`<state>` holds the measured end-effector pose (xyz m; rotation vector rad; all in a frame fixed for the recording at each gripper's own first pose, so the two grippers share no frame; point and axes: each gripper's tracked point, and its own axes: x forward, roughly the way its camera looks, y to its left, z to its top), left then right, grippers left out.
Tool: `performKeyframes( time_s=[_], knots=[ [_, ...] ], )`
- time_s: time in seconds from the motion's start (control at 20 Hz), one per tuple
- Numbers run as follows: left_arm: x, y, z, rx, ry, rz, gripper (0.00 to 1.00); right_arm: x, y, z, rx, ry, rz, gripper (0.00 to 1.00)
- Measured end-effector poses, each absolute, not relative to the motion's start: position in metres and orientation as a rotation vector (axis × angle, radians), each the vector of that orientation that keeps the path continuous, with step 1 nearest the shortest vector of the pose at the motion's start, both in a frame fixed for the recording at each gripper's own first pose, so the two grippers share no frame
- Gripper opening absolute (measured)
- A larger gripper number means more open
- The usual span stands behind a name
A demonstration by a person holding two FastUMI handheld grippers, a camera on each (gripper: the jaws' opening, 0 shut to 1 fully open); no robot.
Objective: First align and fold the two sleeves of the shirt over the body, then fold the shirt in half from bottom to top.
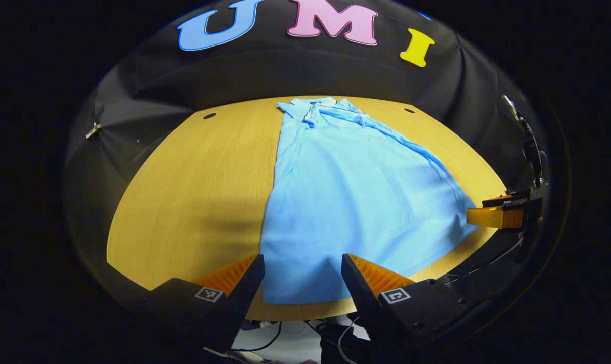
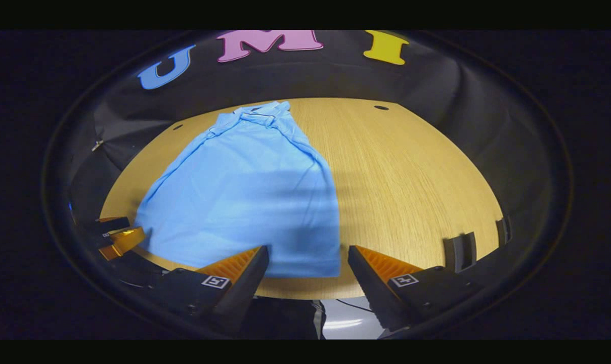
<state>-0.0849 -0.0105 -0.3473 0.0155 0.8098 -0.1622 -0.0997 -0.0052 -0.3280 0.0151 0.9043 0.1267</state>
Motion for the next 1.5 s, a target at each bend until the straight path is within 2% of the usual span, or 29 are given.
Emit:
performKeyframes(
  time_s=[0.05, 0.1, 0.2, 0.4, 0.45, 0.5, 0.55, 0.6, 0.7, 0.75, 0.8, 0.85, 0.9, 0.95, 1.0, 1.05, 1.2, 1.25, 1.5],
  knots=[
    [-0.089, -0.013, -0.355, 0.016, 0.834, -0.164, 0.92, -0.101, -0.004, -0.333, 0.016, 0.921, 0.134, 0.99],
    [-0.096, -0.014, -0.362, 0.023, 0.870, -0.159, 0.97, -0.106, 0.000, -0.341, 0.025, 0.951, 0.144, 0.99],
    [-0.093, -0.017, -0.357, 0.021, 0.855, -0.161, 1.00, -0.102, 0.001, -0.340, -0.008, 0.935, 0.156, 1.00],
    [-0.094, -0.018, -0.358, 0.014, 0.863, -0.155, 0.97, -0.104, 0.004, -0.345, -0.066, 0.935, 0.178, 0.98],
    [-0.093, -0.021, -0.358, 0.016, 0.863, -0.161, 0.93, -0.101, 0.003, -0.342, -0.064, 0.928, 0.179, 0.83],
    [-0.092, -0.024, -0.357, 0.016, 0.871, -0.165, 0.88, -0.100, 0.004, -0.343, -0.068, 0.944, 0.189, 0.78],
    [-0.091, -0.026, -0.356, 0.012, 0.877, -0.168, 0.76, -0.099, 0.005, -0.343, -0.071, 0.953, 0.198, 0.65],
    [-0.089, -0.027, -0.357, 0.008, 0.880, -0.171, 0.69, -0.100, 0.006, -0.343, -0.075, 0.958, 0.210, 0.60],
    [-0.083, -0.034, -0.356, -0.015, 0.882, -0.178, 0.40, -0.097, 0.009, -0.342, -0.068, 0.969, 0.227, 0.41],
    [-0.082, -0.037, -0.356, -0.030, 0.885, -0.176, 0.28, -0.096, 0.011, -0.344, -0.058, 0.978, 0.237, 0.27],
    [-0.083, -0.038, -0.355, -0.045, 0.888, -0.176, 0.21, -0.095, 0.011, -0.343, -0.053, 0.979, 0.239, 0.13],
    [-0.081, -0.039, -0.353, -0.057, 0.886, -0.168, 0.14, -0.096, 0.013, -0.343, -0.056, 0.989, 0.252, 0.14],
    [-0.083, -0.041, -0.353, -0.076, 0.889, -0.168, 0.11, -0.097, 0.014, -0.342, -0.060, 0.987, 0.271, 0.19],
    [-0.084, -0.043, -0.352, -0.096, 0.892, -0.175, 0.07, -0.096, 0.014, -0.342, -0.064, 0.989, 0.294, 0.11],
    [-0.085, -0.043, -0.352, -0.102, 0.894, -0.177, 0.07, -0.095, 0.014, -0.342, -0.068, 0.992, 0.315, 0.12],
    [-0.085, -0.042, -0.352, -0.101, 0.903, -0.178, 0.07, -0.095, 0.014, -0.341, -0.063, 0.998, 0.329, 0.06],
    [-0.082, -0.045, -0.345, -0.121, 0.934, -0.169, 0.06, -0.091, 0.009, -0.333, -0.049, 1.000, 0.332, 0.03],
    [-0.079, -0.045, -0.339, -0.127, 0.932, -0.169, 0.06, -0.089, 0.009, -0.329, -0.043, 0.994, 0.335, 0.05],
    [-0.060, -0.053, -0.297, -0.159, 0.900, -0.192, 0.06, -0.064, 0.015, -0.293, 0.002, 0.944, 0.354, 0.06]
  ],
)
